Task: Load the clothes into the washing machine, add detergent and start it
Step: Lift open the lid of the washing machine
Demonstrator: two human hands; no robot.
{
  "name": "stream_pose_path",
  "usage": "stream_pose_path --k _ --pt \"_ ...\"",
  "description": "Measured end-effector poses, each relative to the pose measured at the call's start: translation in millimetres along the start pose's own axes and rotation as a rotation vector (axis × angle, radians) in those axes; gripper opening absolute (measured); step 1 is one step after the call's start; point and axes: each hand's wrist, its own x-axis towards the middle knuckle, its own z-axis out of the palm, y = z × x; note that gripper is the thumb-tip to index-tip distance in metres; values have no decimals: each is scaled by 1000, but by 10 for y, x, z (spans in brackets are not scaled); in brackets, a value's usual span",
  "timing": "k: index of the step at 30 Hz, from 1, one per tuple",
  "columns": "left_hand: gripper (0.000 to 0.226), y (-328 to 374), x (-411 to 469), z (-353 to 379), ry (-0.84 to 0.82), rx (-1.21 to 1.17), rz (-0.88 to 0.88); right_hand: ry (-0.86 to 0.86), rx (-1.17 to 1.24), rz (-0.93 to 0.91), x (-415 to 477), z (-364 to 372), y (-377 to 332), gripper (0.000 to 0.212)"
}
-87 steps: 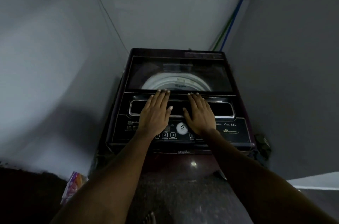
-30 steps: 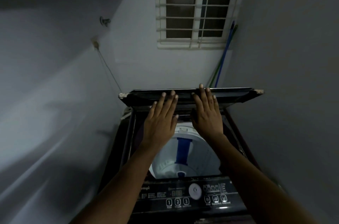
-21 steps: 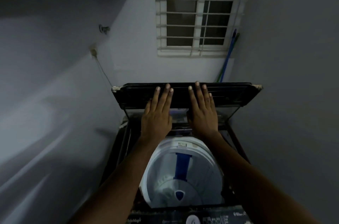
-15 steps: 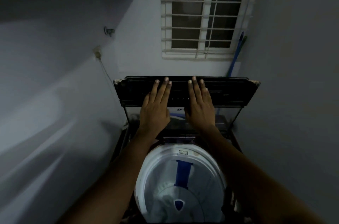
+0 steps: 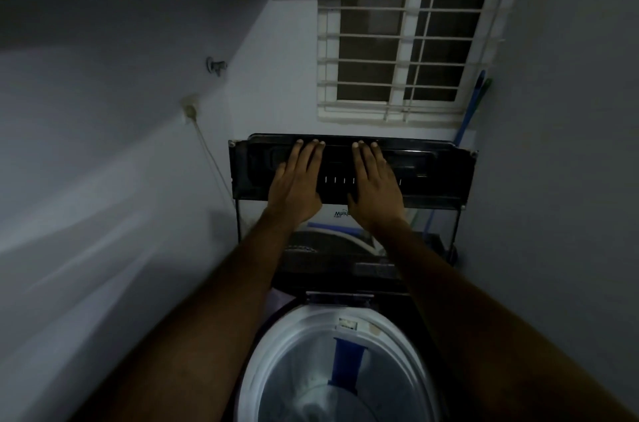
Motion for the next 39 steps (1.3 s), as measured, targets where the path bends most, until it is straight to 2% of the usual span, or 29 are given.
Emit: stream_pose_path --k 7,13,17,21,24,30,37,39 --pt "99 -158 434 297 -71 33 -8 -87 53 -17 387 287 210 85" --pt "102 -200 501 503 -41 61 -28 -60 47 -16 460 475 264 88" --pt "105 -192 501 472 -60 66 -37 -75 39 -20 457 472 272 89" --pt "101 -136 424 332 -112 77 -52 -143 23 -30 431 359 248 99" --pt "95 -38 159 261 -30 40 -72 -148 13 -48 365 214 219 97" --pt "74 159 -378 116 134 -161 26 -120 80 -61 -135 44 89 84" --pt "51 175 -1115 2 109 -329 67 -191 103 26 -961 8 -58 80" --pt "35 176 -1354 30 82 -354 48 -229 98 51 -1227 -16 -105 80"
